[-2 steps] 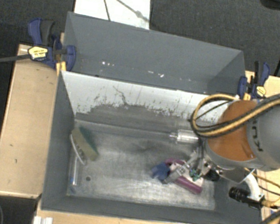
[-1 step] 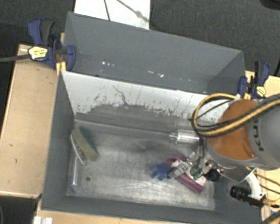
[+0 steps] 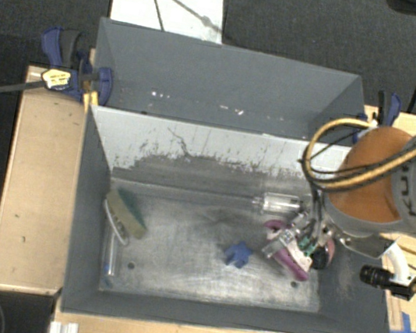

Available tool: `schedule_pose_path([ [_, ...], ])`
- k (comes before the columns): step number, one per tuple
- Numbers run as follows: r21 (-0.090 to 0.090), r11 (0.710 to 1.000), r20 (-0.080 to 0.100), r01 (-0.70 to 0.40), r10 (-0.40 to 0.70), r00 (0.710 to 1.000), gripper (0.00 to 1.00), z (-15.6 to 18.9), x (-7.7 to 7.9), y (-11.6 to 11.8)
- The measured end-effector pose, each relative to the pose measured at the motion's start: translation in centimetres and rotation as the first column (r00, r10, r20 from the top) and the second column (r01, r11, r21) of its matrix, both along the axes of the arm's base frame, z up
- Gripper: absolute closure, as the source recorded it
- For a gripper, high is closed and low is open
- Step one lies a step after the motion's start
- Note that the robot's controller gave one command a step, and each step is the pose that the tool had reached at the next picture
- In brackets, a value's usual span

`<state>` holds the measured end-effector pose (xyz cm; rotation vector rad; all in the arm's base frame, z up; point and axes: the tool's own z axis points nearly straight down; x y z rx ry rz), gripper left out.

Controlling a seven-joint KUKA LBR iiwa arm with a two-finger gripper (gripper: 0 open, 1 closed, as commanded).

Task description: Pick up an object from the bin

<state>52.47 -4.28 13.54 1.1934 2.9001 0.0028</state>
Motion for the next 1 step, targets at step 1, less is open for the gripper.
schedule_pose_path([
  [1, 0.000, 1.000, -0.004, -0.008, 0.008, 1.000, 1.00, 0.58, 0.02, 0.00],
])
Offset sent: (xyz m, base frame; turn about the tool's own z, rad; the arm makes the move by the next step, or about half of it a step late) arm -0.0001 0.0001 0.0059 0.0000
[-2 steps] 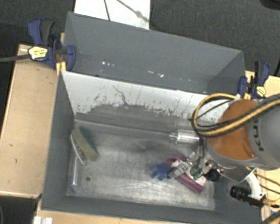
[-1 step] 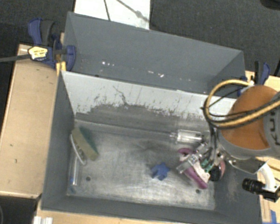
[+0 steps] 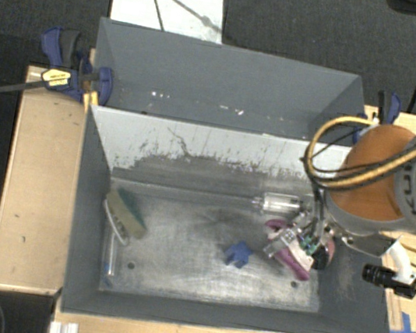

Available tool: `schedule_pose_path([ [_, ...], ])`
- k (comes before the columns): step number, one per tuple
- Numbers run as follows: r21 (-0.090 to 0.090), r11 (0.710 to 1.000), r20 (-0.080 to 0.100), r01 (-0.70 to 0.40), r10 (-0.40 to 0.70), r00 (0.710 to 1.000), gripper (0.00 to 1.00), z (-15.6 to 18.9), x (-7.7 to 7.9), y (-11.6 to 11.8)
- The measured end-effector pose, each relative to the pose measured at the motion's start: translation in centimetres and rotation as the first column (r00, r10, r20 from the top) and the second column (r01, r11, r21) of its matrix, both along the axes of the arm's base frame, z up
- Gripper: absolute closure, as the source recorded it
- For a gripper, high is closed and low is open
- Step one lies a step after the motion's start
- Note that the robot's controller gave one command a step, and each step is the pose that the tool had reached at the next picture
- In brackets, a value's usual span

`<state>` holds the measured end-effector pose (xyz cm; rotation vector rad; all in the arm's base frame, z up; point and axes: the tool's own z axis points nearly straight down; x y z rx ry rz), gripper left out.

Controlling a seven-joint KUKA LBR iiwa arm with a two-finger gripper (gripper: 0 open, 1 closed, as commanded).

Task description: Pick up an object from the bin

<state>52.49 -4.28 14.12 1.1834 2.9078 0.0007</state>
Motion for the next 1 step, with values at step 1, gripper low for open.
schedule_pose_path([
  [1, 0.000, 1.000, 0.002, -0.009, 0.009, 1.000, 1.00, 3.38, 0.06, 0.00],
])
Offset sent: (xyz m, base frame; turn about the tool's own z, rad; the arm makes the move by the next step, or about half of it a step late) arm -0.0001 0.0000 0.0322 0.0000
